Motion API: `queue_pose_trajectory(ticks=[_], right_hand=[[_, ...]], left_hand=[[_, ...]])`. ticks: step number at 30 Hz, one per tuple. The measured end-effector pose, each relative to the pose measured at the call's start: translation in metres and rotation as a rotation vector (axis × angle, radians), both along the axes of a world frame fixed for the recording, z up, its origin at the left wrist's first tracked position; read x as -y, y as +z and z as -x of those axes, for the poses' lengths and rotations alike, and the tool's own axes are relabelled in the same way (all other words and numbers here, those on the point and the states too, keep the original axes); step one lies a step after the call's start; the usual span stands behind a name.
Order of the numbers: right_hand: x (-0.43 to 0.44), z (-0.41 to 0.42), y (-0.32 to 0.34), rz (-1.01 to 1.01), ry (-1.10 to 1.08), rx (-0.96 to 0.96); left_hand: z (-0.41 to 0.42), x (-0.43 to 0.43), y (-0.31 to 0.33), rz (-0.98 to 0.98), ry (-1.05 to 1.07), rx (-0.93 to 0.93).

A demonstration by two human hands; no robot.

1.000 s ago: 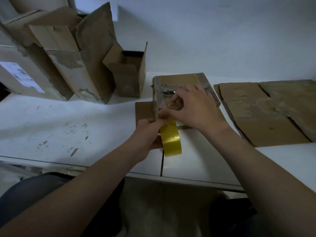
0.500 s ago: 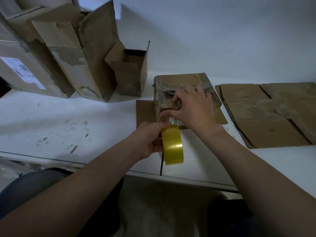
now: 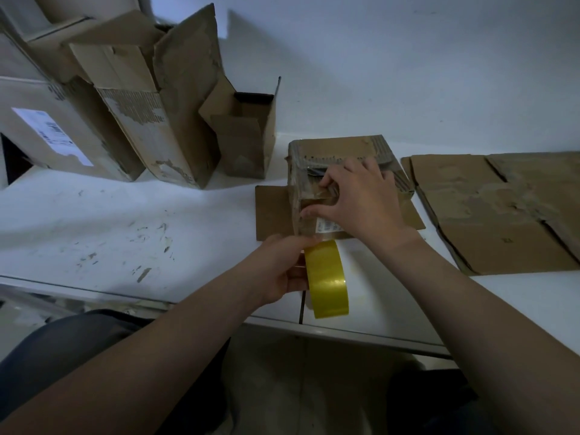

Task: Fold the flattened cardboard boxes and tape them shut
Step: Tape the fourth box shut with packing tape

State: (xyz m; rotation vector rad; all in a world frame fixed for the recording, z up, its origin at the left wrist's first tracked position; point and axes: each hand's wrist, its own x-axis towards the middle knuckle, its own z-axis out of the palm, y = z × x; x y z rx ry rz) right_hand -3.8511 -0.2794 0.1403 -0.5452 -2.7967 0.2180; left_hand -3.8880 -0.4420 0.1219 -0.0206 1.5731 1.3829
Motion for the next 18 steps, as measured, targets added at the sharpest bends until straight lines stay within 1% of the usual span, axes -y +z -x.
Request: queue_pose_trajectory(ticks=[3, 7, 8, 10, 11, 14, 16, 18], right_hand=[[-0.006, -0.004, 0.005, -0.005, 0.088, 0.007], [-0.025, -0.028, 0.012, 0.037, 0.201, -0.169], [-0.030, -0.037, 0.014, 0.054, 0.207, -0.185], [-0.042, -0.055, 0.017, 0.112, 0.166, -0.106], [-0.051, -0.063, 0.015, 0.134, 0.126, -0.018], [-0.077, -0.084, -0.009, 0.089, 0.013, 0.268], [-0.089, -0.093, -0.030, 0.098, -0.035, 0.344], [-0.096, -0.100, -0.044, 0.112, -0.064, 0.374]], left_hand=[[0.001, 0.000, 0.002, -0.015, 0.029, 0.011], [0.002, -0.001, 0.004, -0.026, 0.071, 0.044], [0.003, -0.001, 0.004, -0.028, 0.073, 0.049], [0.003, -0.002, 0.006, -0.036, 0.074, 0.048], [0.002, -0.003, 0.008, -0.039, 0.077, 0.043], [0.001, -0.009, 0.009, -0.035, 0.103, 0.016], [-0.001, -0.011, 0.009, -0.027, 0.112, 0.009], [-0.004, -0.012, 0.009, -0.029, 0.123, 0.011]])
